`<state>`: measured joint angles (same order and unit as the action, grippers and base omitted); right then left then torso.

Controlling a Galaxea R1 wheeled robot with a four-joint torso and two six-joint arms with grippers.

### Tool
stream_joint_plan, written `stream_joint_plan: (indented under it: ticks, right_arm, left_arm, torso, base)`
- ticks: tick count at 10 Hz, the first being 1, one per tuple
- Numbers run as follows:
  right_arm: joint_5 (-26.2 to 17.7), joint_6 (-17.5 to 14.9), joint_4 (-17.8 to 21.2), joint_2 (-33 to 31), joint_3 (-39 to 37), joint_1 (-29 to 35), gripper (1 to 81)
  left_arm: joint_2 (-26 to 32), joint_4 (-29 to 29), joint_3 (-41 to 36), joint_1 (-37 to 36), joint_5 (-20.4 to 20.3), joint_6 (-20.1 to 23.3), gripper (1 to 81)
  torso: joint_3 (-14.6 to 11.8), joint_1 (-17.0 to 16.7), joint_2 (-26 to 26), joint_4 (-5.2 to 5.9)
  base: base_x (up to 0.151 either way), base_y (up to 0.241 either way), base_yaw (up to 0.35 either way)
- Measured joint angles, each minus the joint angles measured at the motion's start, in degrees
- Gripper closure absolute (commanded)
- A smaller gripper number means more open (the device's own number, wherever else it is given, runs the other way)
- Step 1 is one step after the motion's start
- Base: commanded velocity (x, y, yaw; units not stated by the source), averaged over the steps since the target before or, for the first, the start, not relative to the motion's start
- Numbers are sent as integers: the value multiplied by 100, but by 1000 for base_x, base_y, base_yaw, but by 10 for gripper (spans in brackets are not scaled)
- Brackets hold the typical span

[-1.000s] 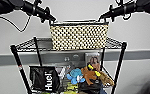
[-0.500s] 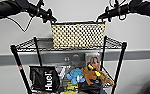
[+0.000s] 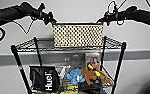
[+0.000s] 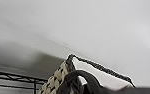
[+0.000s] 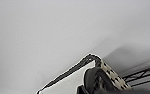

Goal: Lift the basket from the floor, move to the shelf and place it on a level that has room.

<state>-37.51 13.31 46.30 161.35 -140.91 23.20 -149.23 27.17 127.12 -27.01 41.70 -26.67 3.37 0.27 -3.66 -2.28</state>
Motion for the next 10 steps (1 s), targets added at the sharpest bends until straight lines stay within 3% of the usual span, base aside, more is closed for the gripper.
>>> stream_joint_plan:
  ticks: [4, 5, 6, 10]
  right_arm:
    - [26, -138, -5, 135, -84, -9, 811]
    - [37, -133, -5, 130, -62, -7, 10]
    - [-91, -234, -154, 94, 6, -77, 10]
    - [-88, -188, -35, -112, 306, -204, 10]
  left_arm:
    - [-149, -9, 38, 9, -39, 118, 811]
    - [-141, -9, -4, 9, -63, 121, 811]
    - [-138, -69, -46, 21, 44, 201, 10]
    - [-26, -63, -234, 105, 22, 140, 10]
  torso:
    - [-2, -2, 0, 0]
    - [-2, -2, 0, 0]
    - [-2, -2, 0, 0]
    - [0, 0, 2, 0]
  base:
    - [0, 0, 0]
    - [0, 0, 0]
    - [0, 0, 0]
    - [0, 0, 0]
